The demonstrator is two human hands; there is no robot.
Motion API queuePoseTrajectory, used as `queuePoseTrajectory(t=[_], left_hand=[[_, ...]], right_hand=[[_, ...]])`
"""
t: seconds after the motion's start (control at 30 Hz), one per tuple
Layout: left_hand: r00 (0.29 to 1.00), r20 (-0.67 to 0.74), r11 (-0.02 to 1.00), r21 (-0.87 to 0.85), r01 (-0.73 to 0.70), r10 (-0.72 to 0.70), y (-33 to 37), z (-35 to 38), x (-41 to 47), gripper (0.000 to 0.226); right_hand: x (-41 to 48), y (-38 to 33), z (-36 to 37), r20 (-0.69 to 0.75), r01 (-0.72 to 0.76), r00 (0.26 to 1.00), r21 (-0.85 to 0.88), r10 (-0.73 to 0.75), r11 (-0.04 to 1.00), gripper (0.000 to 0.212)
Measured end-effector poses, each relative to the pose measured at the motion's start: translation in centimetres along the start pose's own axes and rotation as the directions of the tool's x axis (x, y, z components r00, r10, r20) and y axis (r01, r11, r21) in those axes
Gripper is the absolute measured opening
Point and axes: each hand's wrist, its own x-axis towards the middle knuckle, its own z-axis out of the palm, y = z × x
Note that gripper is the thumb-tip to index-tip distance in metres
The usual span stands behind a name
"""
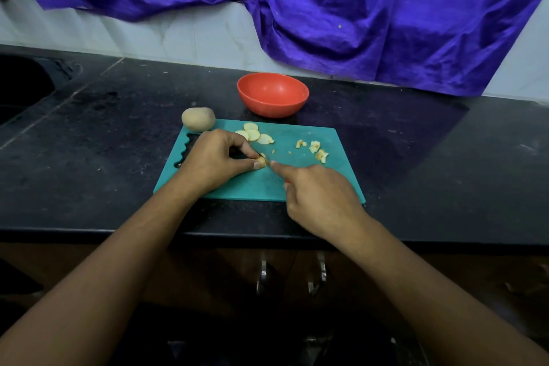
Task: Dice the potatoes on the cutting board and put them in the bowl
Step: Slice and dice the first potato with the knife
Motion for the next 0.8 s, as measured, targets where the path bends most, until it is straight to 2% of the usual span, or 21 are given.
queuePoseTrajectory(t=[0.1, 0.2, 0.27, 0.4, 0.8], left_hand=[[1.0, -0.01, 1.0, 0.0, 0.018, -0.018, -0.1, 0.0, 0.0, 0.009], [0.999, -0.019, 0.999, 0.01, 0.031, -0.031, 0.0, 0.1, -0.1, 0.009], [0.999, -0.022, 0.999, 0.005, 0.037, -0.037, 0.0, 0.1, -0.2, 0.009], [0.999, -0.024, 0.999, 0.007, 0.045, -0.045, -0.2, 0.0, -0.1, 0.009], [0.999, -0.023, 0.999, -0.006, 0.038, -0.038, -0.1, 0.0, -0.2, 0.009]], right_hand=[[0.0, 0.9, -0.3, 0.059, -0.001, 0.998, 0.029, -0.001, 1.0, 0.053], [0.4, 2.3, -0.6, 0.052, -0.057, 0.998, 0.249, 0.045, 0.967, 0.047], [0.3, 2.4, -0.7, 0.035, -0.073, 0.997, 0.331, 0.066, 0.941, 0.046], [0.1, 1.7, 0.0, -0.016, -0.024, 0.999, 0.276, 0.03, 0.961, 0.047], [0.2, 0.5, 0.0, -0.031, -0.027, 0.999, 0.133, 0.031, 0.991, 0.05]])
